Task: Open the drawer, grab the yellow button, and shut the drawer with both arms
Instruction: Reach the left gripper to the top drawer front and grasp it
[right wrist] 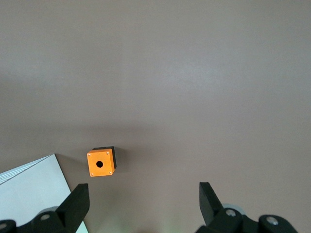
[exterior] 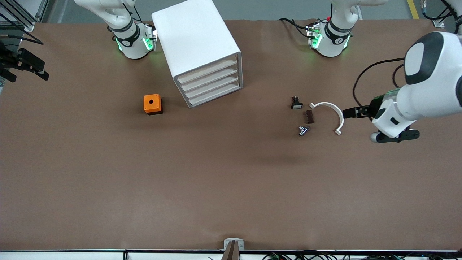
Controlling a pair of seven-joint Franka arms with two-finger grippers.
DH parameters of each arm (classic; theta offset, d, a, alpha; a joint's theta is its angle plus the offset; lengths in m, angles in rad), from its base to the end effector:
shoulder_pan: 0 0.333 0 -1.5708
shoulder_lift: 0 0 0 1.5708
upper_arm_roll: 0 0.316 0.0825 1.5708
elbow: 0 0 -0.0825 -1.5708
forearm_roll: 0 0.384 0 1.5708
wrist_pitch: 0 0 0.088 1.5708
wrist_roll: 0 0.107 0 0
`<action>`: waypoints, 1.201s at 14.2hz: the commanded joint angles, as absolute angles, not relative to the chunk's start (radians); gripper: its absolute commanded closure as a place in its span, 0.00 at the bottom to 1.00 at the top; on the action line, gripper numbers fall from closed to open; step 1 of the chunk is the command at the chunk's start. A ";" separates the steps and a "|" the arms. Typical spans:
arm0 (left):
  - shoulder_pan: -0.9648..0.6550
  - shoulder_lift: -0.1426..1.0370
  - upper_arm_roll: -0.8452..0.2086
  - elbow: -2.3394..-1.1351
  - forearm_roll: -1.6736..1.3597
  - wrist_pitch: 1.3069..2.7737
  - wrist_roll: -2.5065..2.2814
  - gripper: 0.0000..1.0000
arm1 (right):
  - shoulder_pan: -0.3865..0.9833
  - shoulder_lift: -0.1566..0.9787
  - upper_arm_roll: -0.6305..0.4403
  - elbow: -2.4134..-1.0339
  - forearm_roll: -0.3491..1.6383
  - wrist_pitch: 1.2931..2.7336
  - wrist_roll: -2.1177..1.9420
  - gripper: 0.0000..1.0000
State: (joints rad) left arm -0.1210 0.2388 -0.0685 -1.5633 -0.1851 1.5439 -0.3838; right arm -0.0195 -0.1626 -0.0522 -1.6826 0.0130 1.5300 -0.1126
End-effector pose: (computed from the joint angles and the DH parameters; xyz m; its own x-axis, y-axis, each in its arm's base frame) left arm 0.5918 -0.1302 0.4893 0.9324 0.1880 -0.3088 0.2241 -0.9708 0.0857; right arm 0.4974 -0.0367 0.6539 0.9990 0.0420 0.0121 0.0422 -0.9989 -0.0202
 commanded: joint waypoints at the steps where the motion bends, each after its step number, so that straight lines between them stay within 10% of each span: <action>1: -0.167 0.302 -0.080 -1.467 -0.277 1.508 -0.657 0.00 | -0.051 -0.179 -0.035 -1.694 0.008 1.540 -0.129 0.00; 17: -0.417 0.713 -0.133 -1.319 -0.796 1.319 -2.165 0.01 | -0.046 -0.181 -0.032 -1.703 -0.034 1.539 -0.104 0.00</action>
State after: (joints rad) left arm -0.4251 0.6630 -0.1136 -1.3656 -0.7523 1.3604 -2.0562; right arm -0.0228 -0.1626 -0.0519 -1.6863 -0.0156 1.5336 -0.1096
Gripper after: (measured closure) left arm 0.000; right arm 0.000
